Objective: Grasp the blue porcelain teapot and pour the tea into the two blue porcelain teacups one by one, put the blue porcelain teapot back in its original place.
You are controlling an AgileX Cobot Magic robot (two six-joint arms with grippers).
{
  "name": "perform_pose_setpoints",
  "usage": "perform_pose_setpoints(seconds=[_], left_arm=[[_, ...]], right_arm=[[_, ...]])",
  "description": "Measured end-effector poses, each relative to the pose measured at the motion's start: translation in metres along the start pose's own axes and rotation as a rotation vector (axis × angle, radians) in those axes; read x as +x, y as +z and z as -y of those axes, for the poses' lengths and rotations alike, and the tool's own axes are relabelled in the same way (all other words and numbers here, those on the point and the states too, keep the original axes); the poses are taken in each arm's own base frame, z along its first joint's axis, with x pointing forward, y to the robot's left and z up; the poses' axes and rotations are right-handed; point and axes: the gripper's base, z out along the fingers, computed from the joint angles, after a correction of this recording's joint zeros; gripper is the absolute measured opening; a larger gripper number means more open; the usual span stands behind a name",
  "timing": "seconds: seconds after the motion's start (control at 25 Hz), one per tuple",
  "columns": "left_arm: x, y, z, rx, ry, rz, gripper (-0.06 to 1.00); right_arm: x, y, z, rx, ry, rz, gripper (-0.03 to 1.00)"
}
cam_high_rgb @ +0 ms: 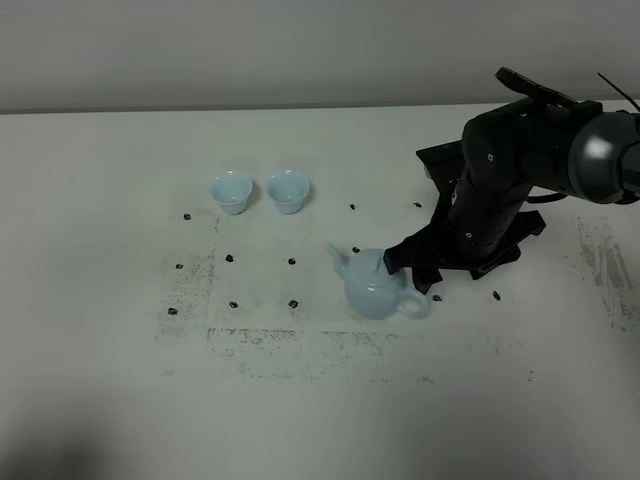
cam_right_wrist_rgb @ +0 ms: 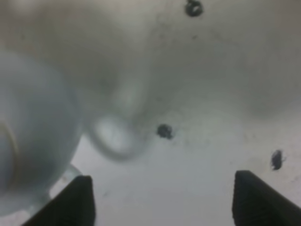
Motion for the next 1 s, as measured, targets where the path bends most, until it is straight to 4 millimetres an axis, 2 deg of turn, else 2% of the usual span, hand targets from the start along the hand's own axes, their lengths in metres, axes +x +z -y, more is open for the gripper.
perform_pose_setpoints(seconds=[0.68,1.0], left_arm=[[0.000,0.000,0.000,0.000,0.000,0.000,0.61],[0.000,0.000,0.000,0.000,0.000,0.000,0.61]], right_arm=[[0.009,-0.002,-0.015,-0.163,-0.041,-0.093,0.59],[0.011,-0.005,-0.014,-0.160,-0.054,-0.109,0.59]])
